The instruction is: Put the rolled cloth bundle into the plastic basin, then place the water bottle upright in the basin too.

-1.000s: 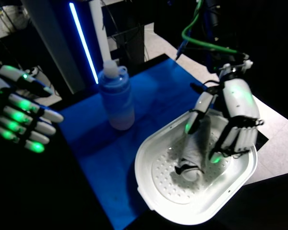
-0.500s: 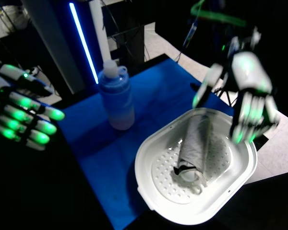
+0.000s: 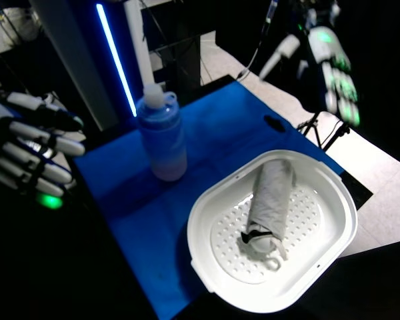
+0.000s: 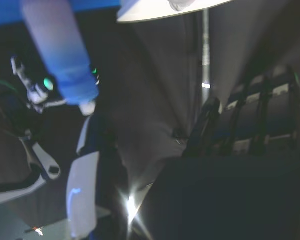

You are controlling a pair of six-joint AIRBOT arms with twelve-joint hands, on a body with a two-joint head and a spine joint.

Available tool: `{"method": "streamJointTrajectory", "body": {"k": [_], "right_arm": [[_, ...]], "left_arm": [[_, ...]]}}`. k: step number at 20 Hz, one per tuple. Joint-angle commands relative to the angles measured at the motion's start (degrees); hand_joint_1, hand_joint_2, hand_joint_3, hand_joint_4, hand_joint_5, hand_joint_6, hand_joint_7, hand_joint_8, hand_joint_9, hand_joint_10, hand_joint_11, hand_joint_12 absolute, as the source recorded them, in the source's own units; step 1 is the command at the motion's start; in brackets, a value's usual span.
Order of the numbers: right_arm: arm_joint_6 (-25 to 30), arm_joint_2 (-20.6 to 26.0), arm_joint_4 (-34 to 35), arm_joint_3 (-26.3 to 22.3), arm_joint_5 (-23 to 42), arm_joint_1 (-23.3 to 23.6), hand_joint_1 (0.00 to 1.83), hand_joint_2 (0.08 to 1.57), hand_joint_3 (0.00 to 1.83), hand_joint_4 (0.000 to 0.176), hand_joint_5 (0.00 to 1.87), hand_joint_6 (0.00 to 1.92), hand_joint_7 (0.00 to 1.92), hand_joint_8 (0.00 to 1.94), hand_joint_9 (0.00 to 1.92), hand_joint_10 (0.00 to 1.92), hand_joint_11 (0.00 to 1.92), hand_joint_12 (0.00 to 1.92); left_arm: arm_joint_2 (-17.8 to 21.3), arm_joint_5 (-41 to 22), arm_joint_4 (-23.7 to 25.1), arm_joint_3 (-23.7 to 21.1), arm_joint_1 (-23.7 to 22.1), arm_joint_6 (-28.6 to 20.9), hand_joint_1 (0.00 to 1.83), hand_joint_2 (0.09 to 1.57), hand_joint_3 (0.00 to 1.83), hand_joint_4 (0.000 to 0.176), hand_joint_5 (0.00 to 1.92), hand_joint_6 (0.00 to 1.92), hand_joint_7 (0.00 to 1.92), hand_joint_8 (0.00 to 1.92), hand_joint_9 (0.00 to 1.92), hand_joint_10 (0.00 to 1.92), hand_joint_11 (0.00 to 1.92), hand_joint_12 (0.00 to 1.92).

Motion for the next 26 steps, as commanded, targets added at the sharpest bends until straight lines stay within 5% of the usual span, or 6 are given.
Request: {"method": "streamJointTrajectory", "body": {"k": [1,7,20,22,24,26], "right_arm": [[0.5,0.3,-0.3,0.3,7.1,1.0,0.87,1.07,0.0,0.176,0.08,0.0,0.07,0.0,0.11,0.0,0.21,0.01],[2.9,-2.8,-3.9,2.6,5.3,8.2,0.89,0.98,0.0,0.176,0.09,0.0,0.15,0.02,0.15,0.01,0.22,0.01],[15.5,-12.2,-7.9,11.2,-4.3,18.2,0.86,0.95,0.0,0.157,0.11,0.0,0.22,0.0,0.17,0.0,0.21,0.02],[17.3,-14.3,-8.1,12.0,-4.5,19.4,0.83,0.93,0.0,0.174,0.12,0.0,0.21,0.0,0.16,0.0,0.23,0.02],[18.7,-16.1,-8.3,12.5,-4.5,19.8,0.76,0.93,0.0,0.138,0.08,0.0,0.15,0.0,0.14,0.0,0.41,0.11],[19.1,-17.2,-8.6,12.5,-4.5,19.8,0.75,0.94,0.0,0.144,0.08,0.0,0.15,0.0,0.14,0.0,0.45,0.13]], "left_arm": [[0.8,-12.4,-2.3,-0.8,0.6,0.2,0.54,0.88,0.0,0.176,0.0,0.0,0.0,0.0,0.0,0.0,0.0,0.0],[1.8,-25.3,-10.0,-6.2,11.9,0.9,0.54,0.9,0.0,0.176,0.0,0.0,0.0,0.0,0.0,0.0,0.0,0.0],[-0.2,-25.5,-12.3,-6.5,15.2,0.2,0.62,0.89,0.0,0.176,0.0,0.0,0.0,0.0,0.0,0.0,0.0,0.0],[-0.3,-25.2,-12.3,-6.4,15.2,0.2,0.65,0.91,0.01,0.176,0.01,0.0,0.0,0.0,0.0,0.0,0.0,0.0],[-0.4,-25.0,-12.3,-6.4,15.2,0.2,0.64,0.91,0.0,0.176,0.0,0.0,0.0,0.0,0.0,0.0,0.0,0.0],[-0.5,-24.9,-12.3,-6.4,15.2,0.2,0.6,0.9,0.0,0.176,0.0,0.0,0.0,0.0,0.0,0.0,0.0,0.0]]}}
